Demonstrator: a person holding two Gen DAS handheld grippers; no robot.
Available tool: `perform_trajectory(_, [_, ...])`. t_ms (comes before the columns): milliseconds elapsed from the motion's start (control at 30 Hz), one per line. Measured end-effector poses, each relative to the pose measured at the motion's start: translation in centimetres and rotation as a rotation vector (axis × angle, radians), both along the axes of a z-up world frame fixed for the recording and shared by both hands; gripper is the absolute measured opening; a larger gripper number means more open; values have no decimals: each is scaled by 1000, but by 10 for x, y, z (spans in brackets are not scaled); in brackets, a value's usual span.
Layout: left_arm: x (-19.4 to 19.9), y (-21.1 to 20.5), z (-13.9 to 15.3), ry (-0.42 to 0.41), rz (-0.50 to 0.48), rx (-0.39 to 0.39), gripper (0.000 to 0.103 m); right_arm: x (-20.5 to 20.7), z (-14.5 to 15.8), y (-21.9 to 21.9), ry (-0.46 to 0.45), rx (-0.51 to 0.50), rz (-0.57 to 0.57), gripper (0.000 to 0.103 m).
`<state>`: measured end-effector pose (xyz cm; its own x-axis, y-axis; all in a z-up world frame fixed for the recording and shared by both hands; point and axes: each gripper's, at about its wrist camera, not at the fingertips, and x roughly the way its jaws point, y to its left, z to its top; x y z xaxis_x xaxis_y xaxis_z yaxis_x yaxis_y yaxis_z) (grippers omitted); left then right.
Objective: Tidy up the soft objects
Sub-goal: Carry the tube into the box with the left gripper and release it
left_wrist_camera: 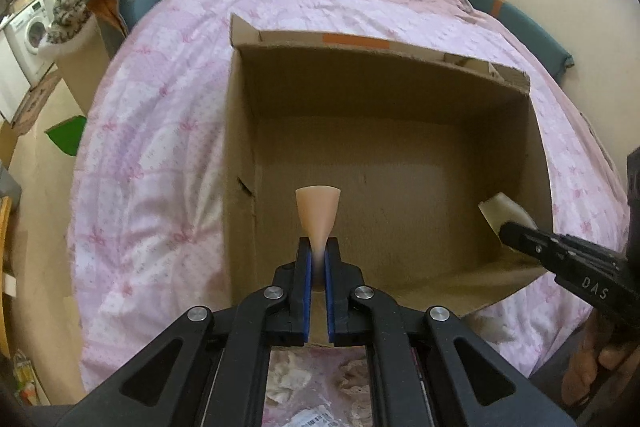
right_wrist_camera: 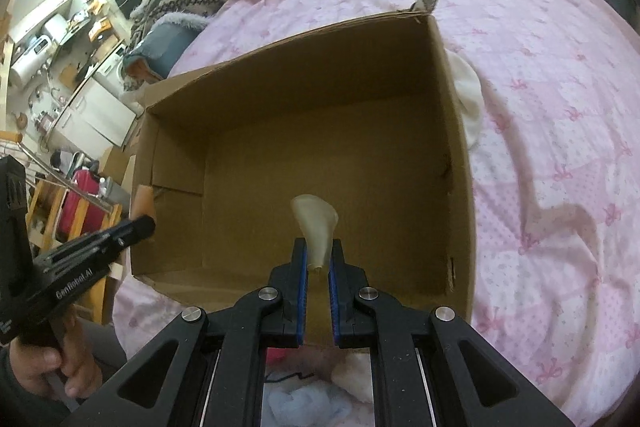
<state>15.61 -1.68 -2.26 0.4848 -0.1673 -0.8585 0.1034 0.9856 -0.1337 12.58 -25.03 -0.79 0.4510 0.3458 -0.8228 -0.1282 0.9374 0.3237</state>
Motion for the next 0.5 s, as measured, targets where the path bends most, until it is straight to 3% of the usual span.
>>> perform_trajectory(500, [-4,-5,1,-14,11,-20,9,1,-1,7,15,20,24,11])
